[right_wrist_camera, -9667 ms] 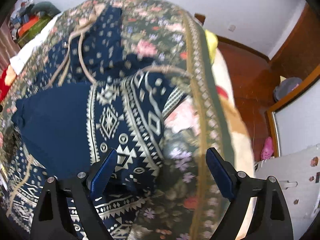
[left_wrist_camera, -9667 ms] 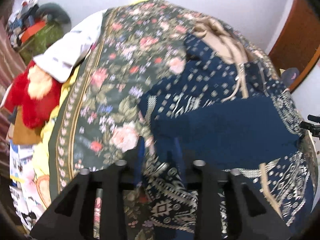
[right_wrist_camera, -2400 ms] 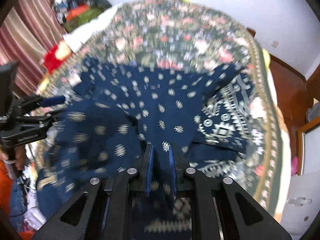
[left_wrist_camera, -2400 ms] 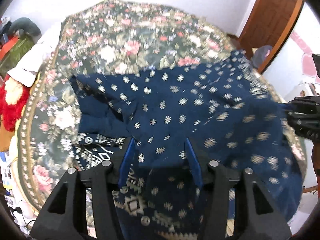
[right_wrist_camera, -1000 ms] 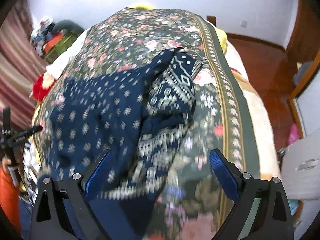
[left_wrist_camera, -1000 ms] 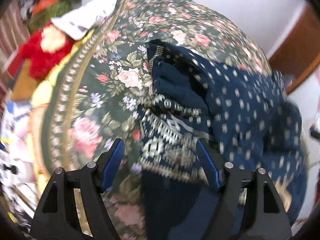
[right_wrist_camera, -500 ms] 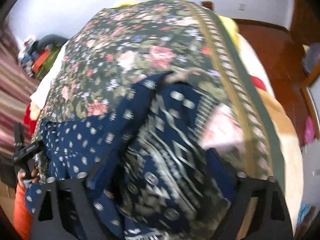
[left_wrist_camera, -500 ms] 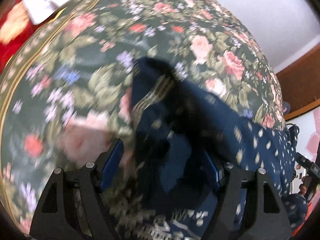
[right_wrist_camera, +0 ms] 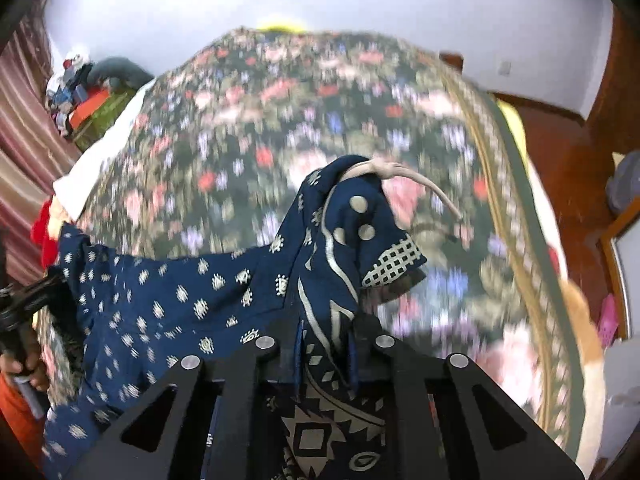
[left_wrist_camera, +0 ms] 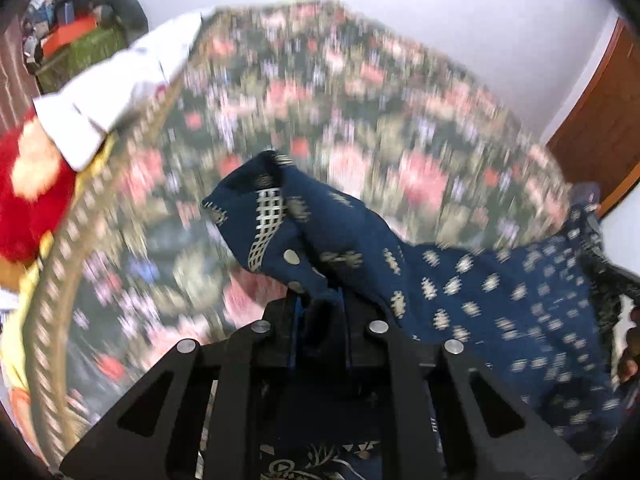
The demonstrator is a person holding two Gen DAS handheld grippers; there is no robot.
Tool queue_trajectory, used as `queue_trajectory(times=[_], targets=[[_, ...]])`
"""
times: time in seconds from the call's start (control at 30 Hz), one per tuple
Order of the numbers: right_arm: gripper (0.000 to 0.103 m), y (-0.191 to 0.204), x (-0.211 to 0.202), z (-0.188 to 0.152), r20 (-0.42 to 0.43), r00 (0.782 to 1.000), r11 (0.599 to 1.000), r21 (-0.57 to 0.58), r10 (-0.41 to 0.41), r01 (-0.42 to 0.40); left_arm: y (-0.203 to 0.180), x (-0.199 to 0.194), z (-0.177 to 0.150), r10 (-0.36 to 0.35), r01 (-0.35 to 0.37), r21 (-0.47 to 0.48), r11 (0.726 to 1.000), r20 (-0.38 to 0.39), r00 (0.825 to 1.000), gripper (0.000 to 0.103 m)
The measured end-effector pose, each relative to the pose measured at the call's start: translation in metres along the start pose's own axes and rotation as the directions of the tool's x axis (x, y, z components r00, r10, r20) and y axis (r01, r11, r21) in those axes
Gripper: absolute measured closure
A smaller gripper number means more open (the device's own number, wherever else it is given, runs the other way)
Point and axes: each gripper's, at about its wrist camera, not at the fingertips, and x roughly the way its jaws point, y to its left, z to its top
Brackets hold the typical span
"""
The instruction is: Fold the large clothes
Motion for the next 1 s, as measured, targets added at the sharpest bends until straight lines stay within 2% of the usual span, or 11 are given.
queue_trajectory(times=[0.2,0.37,0.47,0.5,0.57,0.6,0.63,0.7,0.77,0.87,1.0], targets=[[0.091,0.015,0.017,0.049,0.061,0.998,0.999,0.032,-0.008,0.006,0.014,0.012,0.052,0.043,-0.042,-0.01,0.999,0.045,0.998,0.088],[0.09,0.019,0.06,0.085,0.02,1.0,0.998,0.056,0.006,-0.007,0.049,0.071,0.074,0.103,-0.105,-0.045,0.994,-0.039,0.994,0.087],[0.089,0.018,0.075,0.085,-0.016,1.0,1.0,-0.006,-0.023,0.023,0.064,0.094,0.069,0.085,-0.088,-0.027,0.996,-0.095,0.992,0.078],[0.085,0.016,0.075,0.083,-0.019,1.0,0.999,-0.027,-0.022,0.022,0.067,0.096,0.067,0.086,-0.088,-0.015,0.996,-0.095,0.992,0.07],[0.056,0.011,0.072,0.077,-0.02,0.995,0.993,-0.066,-0.096,0.094,0.07,0.095,0.061,0.116,-0.116,0.014,0.993,-0.073,0.991,0.054],[0.021,0.008,0.072,0.072,-0.015,0.979,0.975,-0.094,-0.202,0.199,0.071,0.094,0.058,0.144,-0.142,0.026,0.989,-0.067,0.987,0.041],[0.003,0.005,0.071,0.068,0.007,0.967,0.96,-0.113,-0.256,0.255,0.072,0.093,0.056,0.164,-0.162,0.034,0.986,-0.067,0.984,0.033],[0.002,-0.003,0.066,0.058,0.025,0.958,0.948,-0.142,-0.285,0.285,0.076,0.093,0.05,0.178,-0.176,0.038,0.984,-0.088,0.98,0.03],[0.002,-0.012,0.056,0.053,-0.004,0.967,0.96,-0.122,-0.254,0.251,0.079,0.084,0.046,0.178,-0.177,0.022,0.984,-0.1,0.979,0.03],[0.003,-0.018,0.027,0.047,0.011,0.973,0.968,-0.093,-0.232,0.232,0.08,0.061,0.042,0.178,-0.177,0.018,0.984,-0.112,0.978,0.03],[0.003,-0.016,-0.035,0.033,0.037,0.995,0.994,-0.05,-0.093,0.095,0.068,0.006,0.033,0.178,-0.174,0.063,0.983,-0.063,0.982,0.03]])
